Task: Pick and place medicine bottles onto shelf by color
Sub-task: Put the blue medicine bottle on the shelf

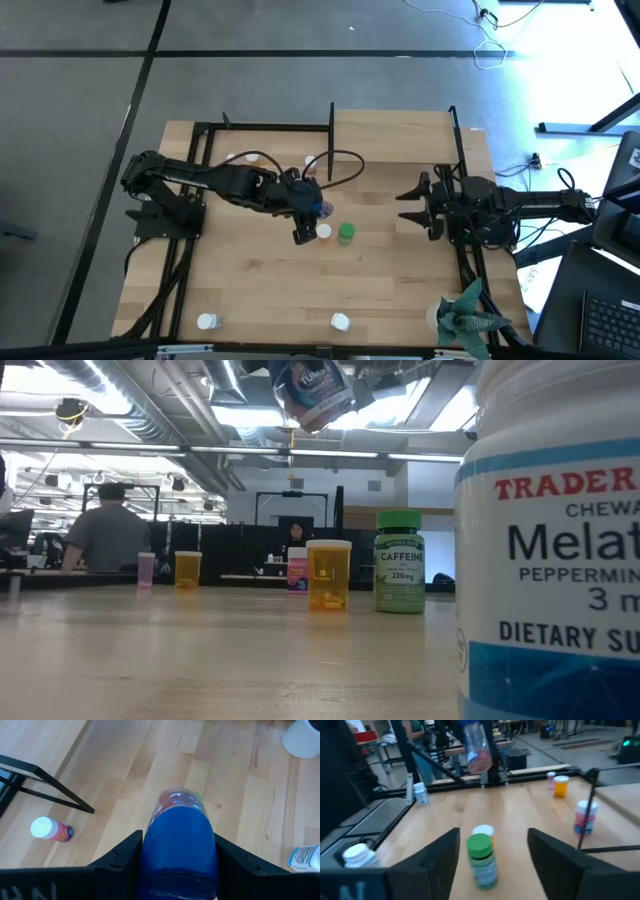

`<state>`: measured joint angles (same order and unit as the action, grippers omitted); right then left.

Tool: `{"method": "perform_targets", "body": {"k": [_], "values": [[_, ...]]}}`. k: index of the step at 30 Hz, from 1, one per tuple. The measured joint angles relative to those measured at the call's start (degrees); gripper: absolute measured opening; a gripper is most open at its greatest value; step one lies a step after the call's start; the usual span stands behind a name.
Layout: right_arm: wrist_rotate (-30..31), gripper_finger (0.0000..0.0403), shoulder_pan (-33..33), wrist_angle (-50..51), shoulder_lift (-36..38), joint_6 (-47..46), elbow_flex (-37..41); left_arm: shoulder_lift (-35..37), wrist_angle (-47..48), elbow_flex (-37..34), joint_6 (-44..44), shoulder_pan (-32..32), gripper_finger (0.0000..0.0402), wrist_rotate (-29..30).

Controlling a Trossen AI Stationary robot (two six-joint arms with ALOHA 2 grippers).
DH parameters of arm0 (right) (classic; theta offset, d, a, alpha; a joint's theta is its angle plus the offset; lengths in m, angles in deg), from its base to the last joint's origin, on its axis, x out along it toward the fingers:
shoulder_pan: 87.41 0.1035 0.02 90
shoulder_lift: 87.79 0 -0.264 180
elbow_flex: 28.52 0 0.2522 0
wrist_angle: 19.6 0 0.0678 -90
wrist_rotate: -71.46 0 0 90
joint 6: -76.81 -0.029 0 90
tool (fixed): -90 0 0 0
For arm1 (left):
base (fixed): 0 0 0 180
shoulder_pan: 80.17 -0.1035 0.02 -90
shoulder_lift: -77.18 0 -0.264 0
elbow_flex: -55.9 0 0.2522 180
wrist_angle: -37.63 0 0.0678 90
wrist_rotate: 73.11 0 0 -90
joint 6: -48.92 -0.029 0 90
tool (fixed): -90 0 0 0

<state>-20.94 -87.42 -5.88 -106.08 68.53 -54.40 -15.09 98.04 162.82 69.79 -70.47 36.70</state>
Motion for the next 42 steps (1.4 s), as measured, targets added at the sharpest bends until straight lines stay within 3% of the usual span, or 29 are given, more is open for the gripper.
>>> {"method": "perform_targets", "body": {"k": [6, 15, 22, 32, 42], "values": [[1.9, 0.0258, 0.0, -3.8, -1.5, 5.0, 0.0, 0.0, 0.0, 0.0, -0.3, 0.0, 0.0169, 0.0], [1.8, 0.0243, 0.0, -11.4, -9.0, 10.5, -0.5, 0.0, -1.5, 0.0, -3.3, 0.0, 0.0169, 0.2], [0.7, 0.0242, 0.0, -10.2, -17.9, 13.7, -9.5, 0.0, -2.2, 0.0, -3.6, 0.0, 0.0169, 0.7], [-2.6, 0.0242, 1.0, -5.6, -36.0, 14.5, -23.6, 0.0, -2.5, 0.0, -6.7, 0.1, 0.0169, 2.0], [-1.8, 0.0242, 1.4, -3.1, -52.7, 14.4, -37.7, 0.0, -2.7, 0.0, -8.0, 0.2, 0.0169, 2.1]]}}
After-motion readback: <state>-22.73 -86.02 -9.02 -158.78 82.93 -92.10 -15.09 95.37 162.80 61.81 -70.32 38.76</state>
